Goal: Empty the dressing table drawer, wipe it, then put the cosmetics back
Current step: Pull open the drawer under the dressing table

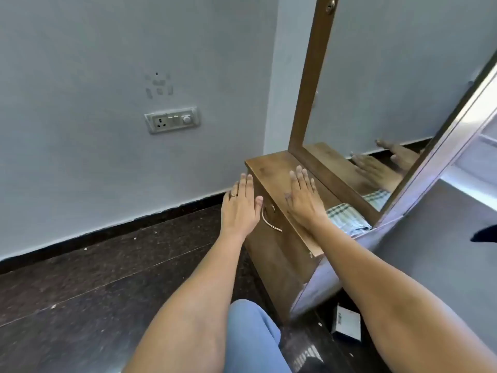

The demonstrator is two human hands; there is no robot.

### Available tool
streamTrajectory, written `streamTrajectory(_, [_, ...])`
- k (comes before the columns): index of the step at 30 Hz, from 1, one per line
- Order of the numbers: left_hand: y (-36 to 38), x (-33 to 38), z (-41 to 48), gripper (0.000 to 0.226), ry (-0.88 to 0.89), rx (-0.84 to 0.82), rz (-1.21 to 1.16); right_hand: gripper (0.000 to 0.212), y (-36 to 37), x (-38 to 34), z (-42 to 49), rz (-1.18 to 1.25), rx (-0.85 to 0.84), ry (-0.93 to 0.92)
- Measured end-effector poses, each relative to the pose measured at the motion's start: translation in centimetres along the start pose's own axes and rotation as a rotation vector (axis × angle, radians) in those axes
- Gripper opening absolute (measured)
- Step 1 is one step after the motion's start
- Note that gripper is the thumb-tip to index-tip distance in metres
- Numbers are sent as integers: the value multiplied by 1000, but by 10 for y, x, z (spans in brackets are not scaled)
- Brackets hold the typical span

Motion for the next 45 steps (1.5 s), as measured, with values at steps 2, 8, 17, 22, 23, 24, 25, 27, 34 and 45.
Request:
streamTrajectory(2, [13,10,-7,60,-5,-70,-36,56,4,8,-6,6,-47,19])
streamTrajectory(8, [59,21,-19,60,-180,-257,-205,50,20,15,-14,53,-147,18])
streamTrajectory(17, [116,18,-37,83,-709,-536,-865,47,22,26,-8,265,-187,103])
streamTrajectory(22, [119,34,-41,99,-880,-619,-1181,49,28,28,-7,276,-210,121])
streamTrajectory(23, [119,34,-40,102,-900,-607,-1225,49,28,28,-7,276,-209,123])
streamTrajectory(24, [120,34,-38,104,-921,-589,-1263,49,27,29,-7,277,-204,123])
streamTrajectory(25, [122,33,-36,108,-942,-565,-1294,49,27,29,-7,277,-201,123])
streamTrajectory(27, [123,29,-34,124,-1000,-512,-1343,49,27,29,-8,277,-199,123])
streamTrajectory(34, [133,24,-31,140,-1010,-501,-1448,48,25,28,-8,271,-196,113])
streamTrajectory(45, [107,-28,-62,123,-961,-529,-1304,47,21,27,-11,253,-175,107])
Point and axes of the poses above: each hand's wrist, its own z-axis towards the middle knuckle, its own y-axis out of the palm, x = y × z, the point moved 8 cm from there along z, towards the middle knuckle, and after that the axes turned 1 degree about y, right-handed, at the moved point
